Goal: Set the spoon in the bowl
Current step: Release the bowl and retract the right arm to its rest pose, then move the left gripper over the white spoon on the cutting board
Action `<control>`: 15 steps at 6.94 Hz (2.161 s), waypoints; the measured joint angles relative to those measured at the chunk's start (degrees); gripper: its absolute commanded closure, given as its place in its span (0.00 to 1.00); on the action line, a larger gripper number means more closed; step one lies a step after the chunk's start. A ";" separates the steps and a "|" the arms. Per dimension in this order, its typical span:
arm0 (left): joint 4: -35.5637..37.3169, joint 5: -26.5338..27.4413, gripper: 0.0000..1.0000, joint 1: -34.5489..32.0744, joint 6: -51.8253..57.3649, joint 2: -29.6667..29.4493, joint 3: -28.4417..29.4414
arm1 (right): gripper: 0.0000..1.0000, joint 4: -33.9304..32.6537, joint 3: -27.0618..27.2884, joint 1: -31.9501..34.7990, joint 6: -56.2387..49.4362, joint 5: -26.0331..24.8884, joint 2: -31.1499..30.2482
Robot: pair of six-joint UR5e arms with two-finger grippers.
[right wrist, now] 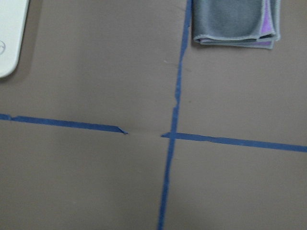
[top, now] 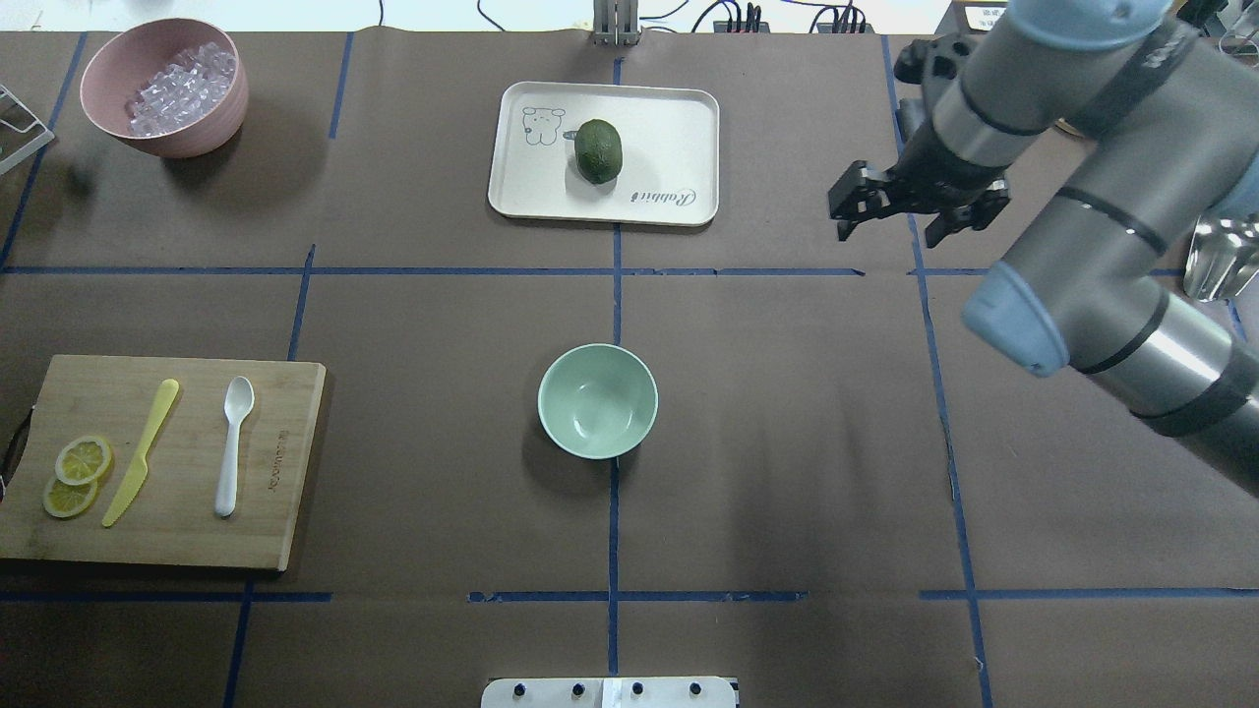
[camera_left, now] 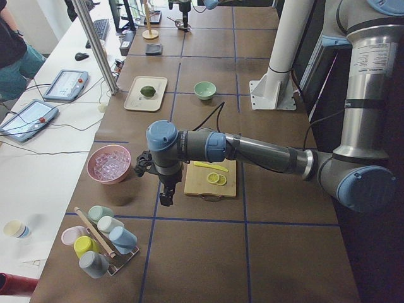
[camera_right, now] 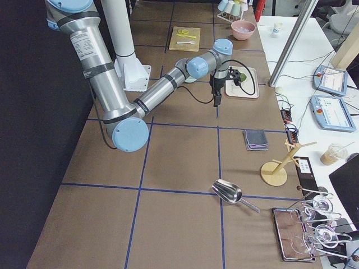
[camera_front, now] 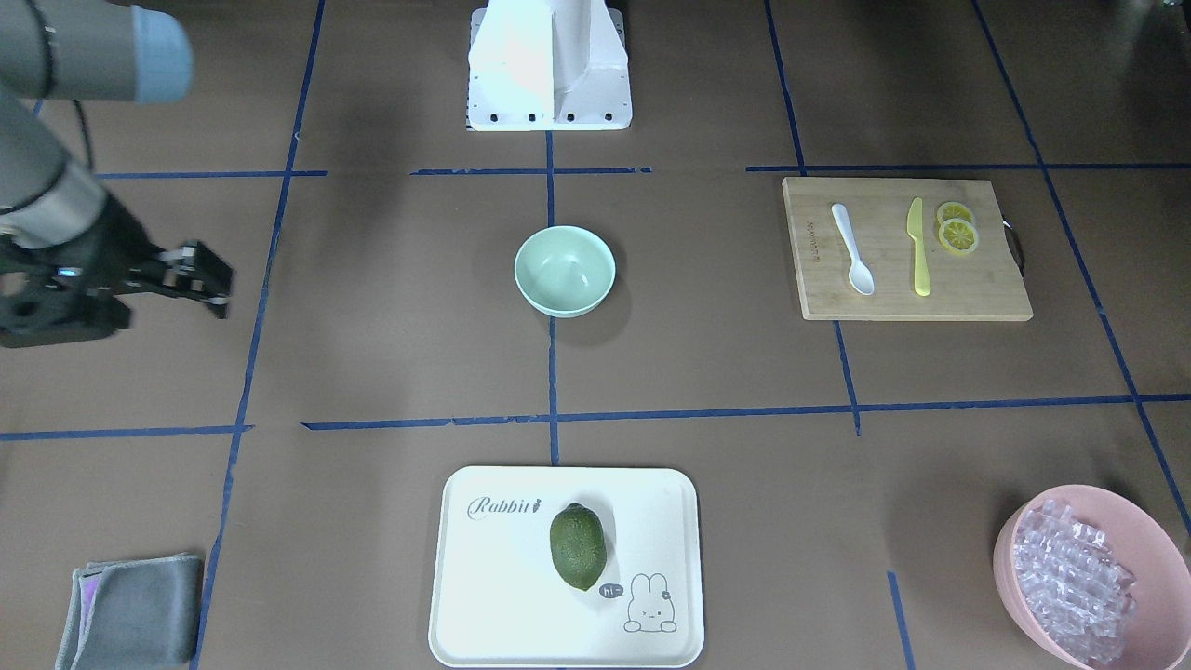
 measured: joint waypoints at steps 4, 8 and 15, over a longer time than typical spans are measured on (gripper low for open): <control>-0.30 -0.99 0.00 1.31 -0.01 -1.56 1.67 | 0.00 -0.71 2.88 20.29 -39.14 2.66 -23.12; -6.06 -1.02 0.00 10.84 -16.63 -4.43 -0.33 | 0.00 -0.52 2.28 26.71 -44.38 3.96 -29.93; -34.14 11.49 0.00 39.41 -67.19 0.58 -5.43 | 0.00 -0.45 2.77 26.87 -43.63 4.57 -30.55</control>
